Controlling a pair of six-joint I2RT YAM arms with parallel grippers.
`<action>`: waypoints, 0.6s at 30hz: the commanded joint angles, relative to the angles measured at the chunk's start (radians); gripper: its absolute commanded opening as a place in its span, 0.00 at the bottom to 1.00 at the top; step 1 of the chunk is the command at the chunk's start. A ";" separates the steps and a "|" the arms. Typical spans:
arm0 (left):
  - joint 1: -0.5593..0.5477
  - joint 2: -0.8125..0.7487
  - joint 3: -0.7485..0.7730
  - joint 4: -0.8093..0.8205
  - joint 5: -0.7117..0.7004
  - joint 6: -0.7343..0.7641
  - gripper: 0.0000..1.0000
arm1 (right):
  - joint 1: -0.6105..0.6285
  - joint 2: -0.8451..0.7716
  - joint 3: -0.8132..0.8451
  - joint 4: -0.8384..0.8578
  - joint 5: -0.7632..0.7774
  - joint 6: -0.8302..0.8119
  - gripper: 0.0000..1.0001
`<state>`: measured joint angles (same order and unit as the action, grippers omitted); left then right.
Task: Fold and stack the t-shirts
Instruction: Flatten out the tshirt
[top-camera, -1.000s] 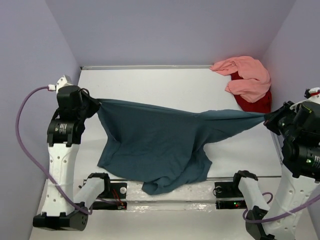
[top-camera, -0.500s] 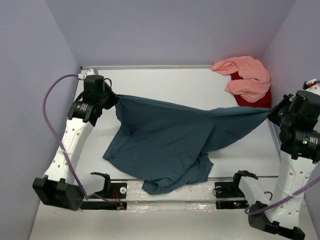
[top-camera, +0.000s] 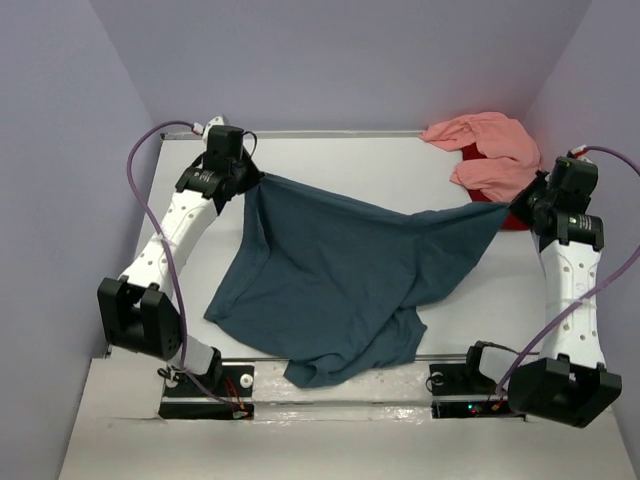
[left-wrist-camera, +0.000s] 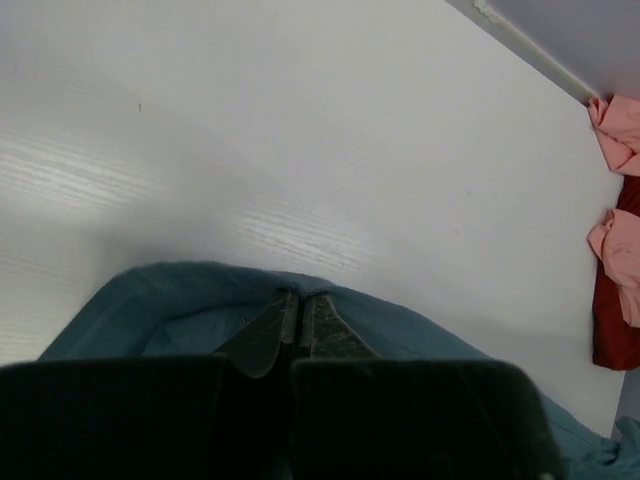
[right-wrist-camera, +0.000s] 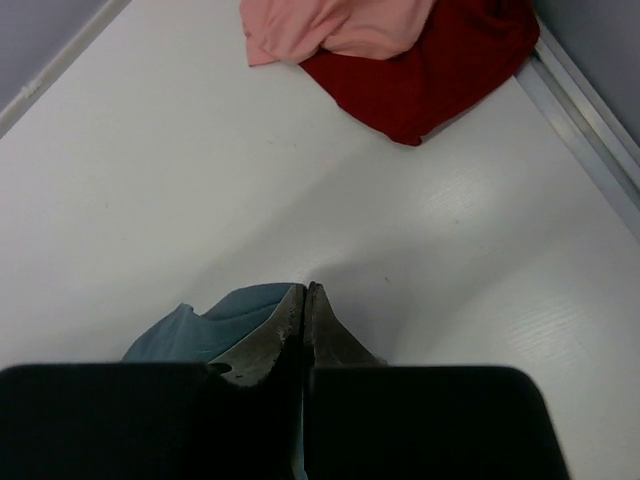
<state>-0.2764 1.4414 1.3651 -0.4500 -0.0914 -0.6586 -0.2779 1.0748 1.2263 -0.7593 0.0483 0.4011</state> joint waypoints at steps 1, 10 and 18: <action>-0.003 0.072 0.115 0.089 -0.074 0.050 0.00 | 0.005 0.083 -0.004 0.238 -0.102 0.025 0.00; 0.003 0.341 0.345 0.111 -0.084 0.067 0.00 | 0.005 0.382 0.126 0.365 -0.195 -0.011 0.00; 0.011 0.551 0.589 0.085 -0.050 0.089 0.00 | 0.014 0.599 0.314 0.397 -0.298 -0.050 0.00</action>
<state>-0.2729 1.9873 1.8576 -0.3920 -0.1341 -0.6010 -0.2729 1.6398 1.4246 -0.4675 -0.1844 0.3882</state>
